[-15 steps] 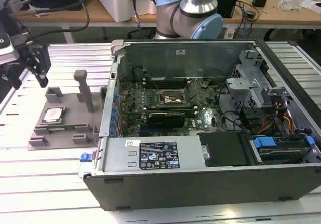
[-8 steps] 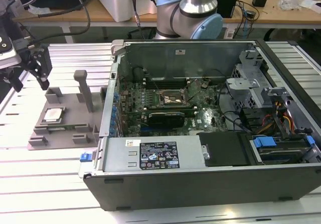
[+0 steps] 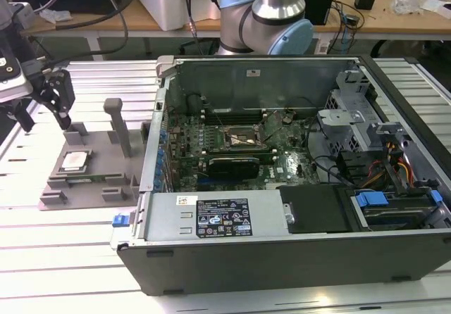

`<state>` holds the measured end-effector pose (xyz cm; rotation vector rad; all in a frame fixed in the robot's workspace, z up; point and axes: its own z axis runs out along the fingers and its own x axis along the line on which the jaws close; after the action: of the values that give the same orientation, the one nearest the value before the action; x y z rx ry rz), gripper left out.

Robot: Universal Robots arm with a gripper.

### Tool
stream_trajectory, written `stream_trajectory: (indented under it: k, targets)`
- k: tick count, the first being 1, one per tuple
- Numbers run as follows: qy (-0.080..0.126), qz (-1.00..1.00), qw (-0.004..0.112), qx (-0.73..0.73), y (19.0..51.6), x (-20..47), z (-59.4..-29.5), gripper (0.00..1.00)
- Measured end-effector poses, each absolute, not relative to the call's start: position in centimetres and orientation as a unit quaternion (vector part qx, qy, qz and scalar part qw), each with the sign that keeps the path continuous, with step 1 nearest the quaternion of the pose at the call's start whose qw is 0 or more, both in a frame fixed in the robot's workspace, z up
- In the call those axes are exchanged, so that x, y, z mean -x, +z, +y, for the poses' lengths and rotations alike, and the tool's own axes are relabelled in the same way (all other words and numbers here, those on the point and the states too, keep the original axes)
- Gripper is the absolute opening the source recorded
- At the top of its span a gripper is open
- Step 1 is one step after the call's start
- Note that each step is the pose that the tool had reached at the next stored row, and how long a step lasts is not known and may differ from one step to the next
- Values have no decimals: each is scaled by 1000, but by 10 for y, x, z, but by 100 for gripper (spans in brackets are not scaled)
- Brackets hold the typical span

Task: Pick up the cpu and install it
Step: 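Pick up the cpu and move it towards the insertion slot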

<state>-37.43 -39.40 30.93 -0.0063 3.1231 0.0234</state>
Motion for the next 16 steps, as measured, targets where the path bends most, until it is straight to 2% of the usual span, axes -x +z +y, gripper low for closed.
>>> stream_trajectory:
  k: [16]
  targets:
    - [8, 1000, 9, 2, 294, 374, -394, 66]
